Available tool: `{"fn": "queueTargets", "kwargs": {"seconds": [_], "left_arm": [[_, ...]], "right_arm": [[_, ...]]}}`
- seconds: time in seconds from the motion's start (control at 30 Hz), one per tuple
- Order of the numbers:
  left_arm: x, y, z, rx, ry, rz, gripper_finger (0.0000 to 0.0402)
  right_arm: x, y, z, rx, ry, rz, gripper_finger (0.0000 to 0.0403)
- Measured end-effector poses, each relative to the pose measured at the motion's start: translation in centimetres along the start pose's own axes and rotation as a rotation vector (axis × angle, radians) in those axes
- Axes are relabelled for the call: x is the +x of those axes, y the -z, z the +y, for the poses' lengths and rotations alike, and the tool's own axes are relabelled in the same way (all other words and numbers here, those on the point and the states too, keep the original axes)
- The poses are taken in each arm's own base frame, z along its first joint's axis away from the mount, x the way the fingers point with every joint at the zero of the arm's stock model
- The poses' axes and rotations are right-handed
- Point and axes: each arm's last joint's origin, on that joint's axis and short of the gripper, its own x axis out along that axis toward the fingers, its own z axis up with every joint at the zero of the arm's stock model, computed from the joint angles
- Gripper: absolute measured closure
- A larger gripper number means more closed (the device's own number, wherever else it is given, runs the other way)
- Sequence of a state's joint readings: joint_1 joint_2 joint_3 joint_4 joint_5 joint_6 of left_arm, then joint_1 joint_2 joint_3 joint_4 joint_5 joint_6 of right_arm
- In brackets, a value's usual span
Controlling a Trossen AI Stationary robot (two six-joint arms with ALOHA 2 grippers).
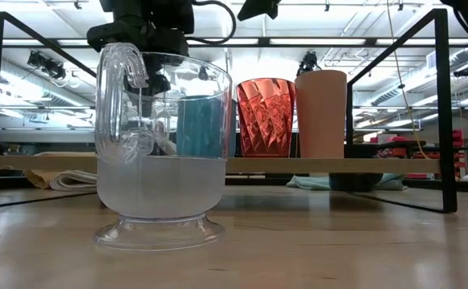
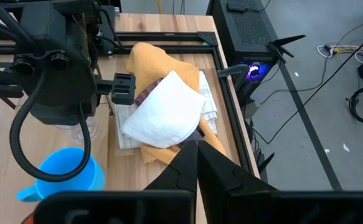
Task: Stack small to large cups/mugs on shelf
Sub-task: Put the top transparent mug on the shelf, then put the transparent mug on the shelf
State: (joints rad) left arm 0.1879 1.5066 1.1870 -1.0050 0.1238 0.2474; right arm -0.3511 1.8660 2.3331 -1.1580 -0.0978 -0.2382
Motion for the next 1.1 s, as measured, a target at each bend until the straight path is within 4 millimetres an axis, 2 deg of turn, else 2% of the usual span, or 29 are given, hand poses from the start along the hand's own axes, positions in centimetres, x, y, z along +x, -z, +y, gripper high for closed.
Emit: {"fn": "queueTargets", "kwargs": {"seconds": [0.6, 0.77, 0.97, 1.1], "left_arm": [[-0.3, 0.8, 0.6, -0.007, -0.026, 0.060, 0.0364], [-0.9, 0.3, 0.2, 0.010, -0.015, 0.041, 0.0357], [-2.4, -0.8, -0.1, 0.030, -0.024, -0.015, 0.0354], [-4.4, -1.9, -0.3, 0.040, 0.004, -0.089, 0.0353]], "right_arm": [[0.0, 0.1, 0.0, -0.003, -0.002, 0.006, 0.0386], [0.0, 0.1, 0.0, -0.003, -0.009, 0.007, 0.0386], [0.0, 0.1, 0.1, -0.003, -0.010, 0.011, 0.0386], [0.0, 0.3, 0.1, -0.003, -0.015, 0.032, 0.0386]]}}
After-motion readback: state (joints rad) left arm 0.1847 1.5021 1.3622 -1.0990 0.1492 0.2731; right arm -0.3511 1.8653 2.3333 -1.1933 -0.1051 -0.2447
